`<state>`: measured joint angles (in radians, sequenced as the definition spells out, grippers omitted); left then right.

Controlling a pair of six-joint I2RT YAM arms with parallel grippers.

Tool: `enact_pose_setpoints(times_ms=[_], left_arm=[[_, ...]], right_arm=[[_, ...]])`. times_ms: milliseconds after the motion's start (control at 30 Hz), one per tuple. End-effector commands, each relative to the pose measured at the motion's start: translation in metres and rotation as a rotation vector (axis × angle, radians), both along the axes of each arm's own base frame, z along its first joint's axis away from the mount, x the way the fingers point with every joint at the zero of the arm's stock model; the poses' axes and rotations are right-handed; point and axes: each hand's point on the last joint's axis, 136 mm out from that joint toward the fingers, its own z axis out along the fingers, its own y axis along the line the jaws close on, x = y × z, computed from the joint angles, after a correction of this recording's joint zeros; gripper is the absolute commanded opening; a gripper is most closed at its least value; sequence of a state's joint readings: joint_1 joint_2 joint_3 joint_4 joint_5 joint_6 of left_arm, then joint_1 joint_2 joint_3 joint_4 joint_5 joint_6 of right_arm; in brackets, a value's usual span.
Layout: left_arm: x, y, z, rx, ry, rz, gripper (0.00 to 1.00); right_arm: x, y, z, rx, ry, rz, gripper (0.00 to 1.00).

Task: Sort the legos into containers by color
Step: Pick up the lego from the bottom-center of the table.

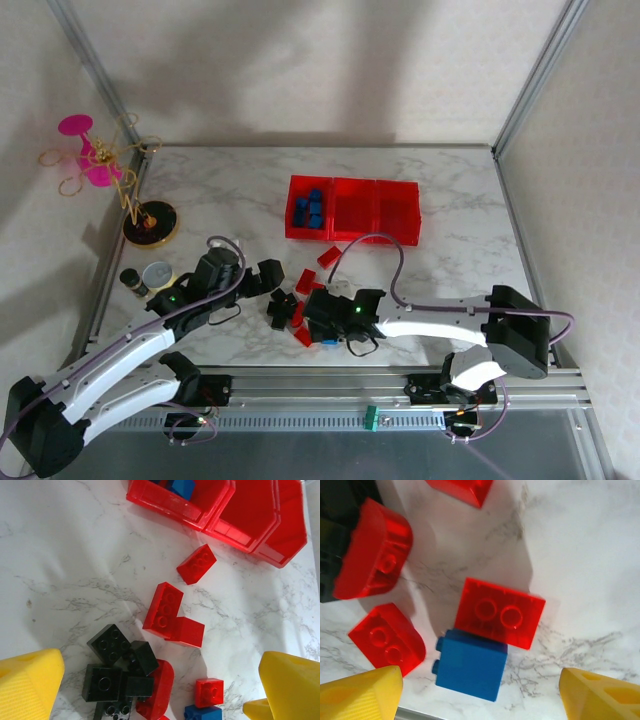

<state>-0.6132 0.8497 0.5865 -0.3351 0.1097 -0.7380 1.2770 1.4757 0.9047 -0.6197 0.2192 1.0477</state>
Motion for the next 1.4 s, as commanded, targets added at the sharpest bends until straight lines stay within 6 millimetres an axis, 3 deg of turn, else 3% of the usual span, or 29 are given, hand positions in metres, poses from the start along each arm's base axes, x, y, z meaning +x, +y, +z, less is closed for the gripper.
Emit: enact_pose_setpoints(times_ms=[0, 300, 533, 867, 1033, 1167, 1367], left_arm=[[-0.003, 0.0, -0.003, 0.002, 0.014, 0.002, 1.0], [-0.003, 0.001, -0.008, 0.018, 0.021, 0.002, 1.0], [-0.002, 0.0, -0.007, 0.02, 0.018, 0.003, 1.0], [0.002, -0.003, -0.005, 0.014, 0.018, -0.001, 1.0], [0.003, -0.004, -0.001, 0.005, 0.012, 0.003, 1.0], [0.005, -0.002, 0.005, 0.003, -0.002, 0.018, 1.0], [0.015, 0.0, 0.025, -0.002, -0.049, 0.056, 1.0]], right_arm=[[-0.006, 0.004, -0.008, 0.039, 0.03, -0.071, 0.8], [-0.007, 0.013, -0.026, 0.033, 0.054, -0.06, 0.74], [-0.008, 0.006, -0.034, -0.006, 0.059, -0.071, 0.61], [-0.004, 0.005, -0.03, -0.019, 0.046, -0.067, 0.44], [0.004, 0.009, -0.012, -0.007, 0.009, -0.059, 0.37], [0.017, 0.01, 0.015, 0.031, -0.036, -0.068, 0.36], [0.066, 0.013, 0.06, 0.114, -0.145, -0.059, 0.36]])
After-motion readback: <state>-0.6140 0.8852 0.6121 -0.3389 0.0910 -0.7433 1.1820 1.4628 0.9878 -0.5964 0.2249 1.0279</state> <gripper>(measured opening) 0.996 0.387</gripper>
